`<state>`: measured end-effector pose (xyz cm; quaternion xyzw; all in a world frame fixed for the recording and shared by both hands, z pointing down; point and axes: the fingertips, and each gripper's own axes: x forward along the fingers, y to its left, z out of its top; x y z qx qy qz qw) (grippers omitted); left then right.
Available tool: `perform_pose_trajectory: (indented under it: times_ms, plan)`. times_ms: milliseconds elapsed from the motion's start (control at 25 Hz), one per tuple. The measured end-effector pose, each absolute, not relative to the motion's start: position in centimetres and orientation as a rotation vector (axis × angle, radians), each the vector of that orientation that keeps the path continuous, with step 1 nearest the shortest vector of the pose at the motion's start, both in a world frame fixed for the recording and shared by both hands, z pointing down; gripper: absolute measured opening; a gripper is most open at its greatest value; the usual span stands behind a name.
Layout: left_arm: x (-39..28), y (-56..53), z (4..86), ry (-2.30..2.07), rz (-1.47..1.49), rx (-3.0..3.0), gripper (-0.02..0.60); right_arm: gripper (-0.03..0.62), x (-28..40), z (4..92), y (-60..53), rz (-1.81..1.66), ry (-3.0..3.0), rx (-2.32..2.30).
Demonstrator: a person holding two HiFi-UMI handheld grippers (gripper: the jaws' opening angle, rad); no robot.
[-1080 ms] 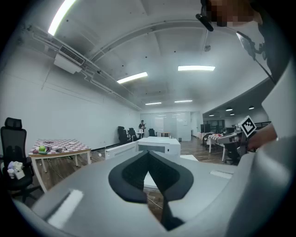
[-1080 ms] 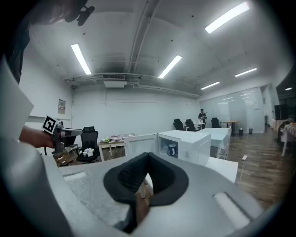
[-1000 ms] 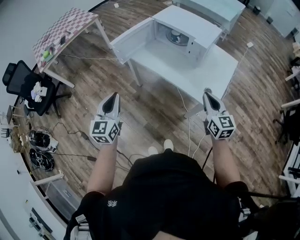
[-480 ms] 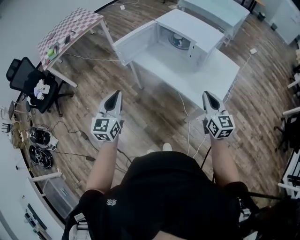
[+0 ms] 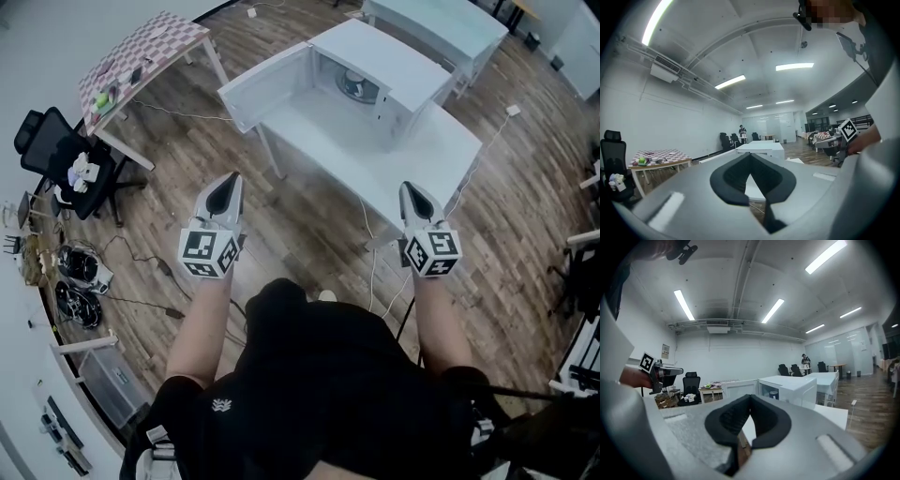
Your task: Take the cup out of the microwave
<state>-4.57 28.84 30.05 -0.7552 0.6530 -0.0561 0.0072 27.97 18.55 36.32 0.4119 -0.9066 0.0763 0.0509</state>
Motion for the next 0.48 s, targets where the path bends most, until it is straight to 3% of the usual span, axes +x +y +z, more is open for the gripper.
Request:
perform_pose_trajectory:
  times_ms: [480]
  plan:
    - [-7.4,20.5,31.9,1.981,-0.172,-2.415,0.002,0.002,24.2,37.5,12.2,0.201,-2.733,1.343]
